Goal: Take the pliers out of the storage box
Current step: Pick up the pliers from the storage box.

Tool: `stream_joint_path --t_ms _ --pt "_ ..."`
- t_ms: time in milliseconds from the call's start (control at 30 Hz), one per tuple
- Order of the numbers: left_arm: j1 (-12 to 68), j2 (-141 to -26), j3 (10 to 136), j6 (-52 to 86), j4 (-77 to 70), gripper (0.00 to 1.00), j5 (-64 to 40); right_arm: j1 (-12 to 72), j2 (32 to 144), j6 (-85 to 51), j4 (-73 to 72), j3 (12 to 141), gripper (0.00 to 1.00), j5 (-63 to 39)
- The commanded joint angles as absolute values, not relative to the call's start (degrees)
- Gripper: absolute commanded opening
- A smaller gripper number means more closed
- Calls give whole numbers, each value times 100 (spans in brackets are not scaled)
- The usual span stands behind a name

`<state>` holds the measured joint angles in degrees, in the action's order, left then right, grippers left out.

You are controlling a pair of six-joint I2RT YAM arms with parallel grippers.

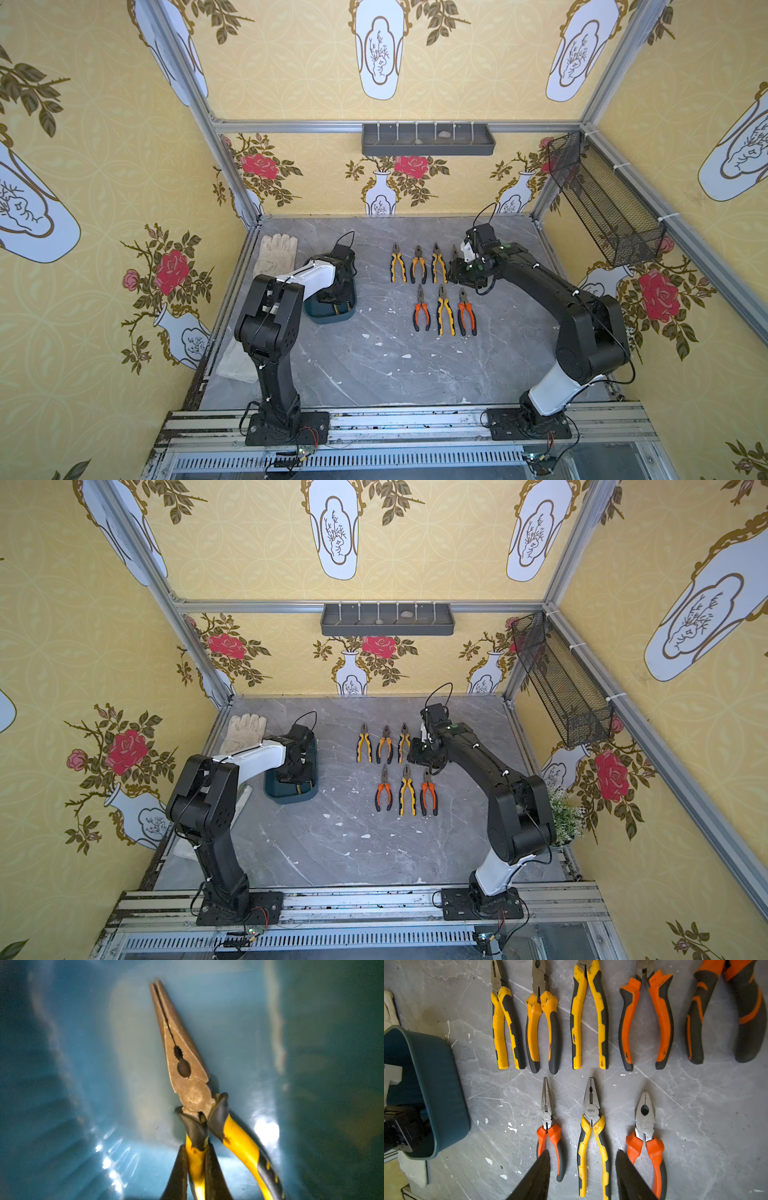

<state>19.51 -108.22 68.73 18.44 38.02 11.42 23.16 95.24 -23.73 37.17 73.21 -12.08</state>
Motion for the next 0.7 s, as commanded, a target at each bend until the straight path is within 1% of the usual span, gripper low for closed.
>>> stream_joint_path --t_ms 0,100,167,200,267,300,333,400,467,567,667 --pt "1942 -10634 6809 1977 4442 0 1414 2409 9496 -2278 3700 7451 51 -1089" --pt "1992 -9974 6799 1995 4434 0 1801 2964 9642 -2122 4023 7993 51 -357" --pt "2301 -9365 6717 1841 4217 0 2135 3268 9836 -2098 4236 8446 52 -133" --pt "2524 -9082 6685 1748 4075 0 2282 3366 9943 -2141 4278 8683 56 -179" --pt "2957 -8609 6548 1423 3649 0 2510 3393 10145 -2223 4238 9079 61 -556" --pt "3253 -8363 6374 1169 3329 0 2782 3385 10279 -2292 4251 9357 63 -803" --pt "3576 -8156 6222 962 3007 0 3110 3392 10451 -2370 4364 9735 63 -978" --pt "3953 -7890 6003 635 2590 0 3586 3399 10807 -2628 4714 10558 64 -1296" --pt "4353 -7525 5581 226 1843 0 4112 3417 11217 -2845 5089 11418 64 -1714" --pt "4653 -7008 4950 -318 721 0 4303 3535 11485 -3081 5230 12174 64 -2128" --pt "4728 -6830 4653 -607 206 0 4258 3767 11638 -3237 5379 12763 63 -2259"
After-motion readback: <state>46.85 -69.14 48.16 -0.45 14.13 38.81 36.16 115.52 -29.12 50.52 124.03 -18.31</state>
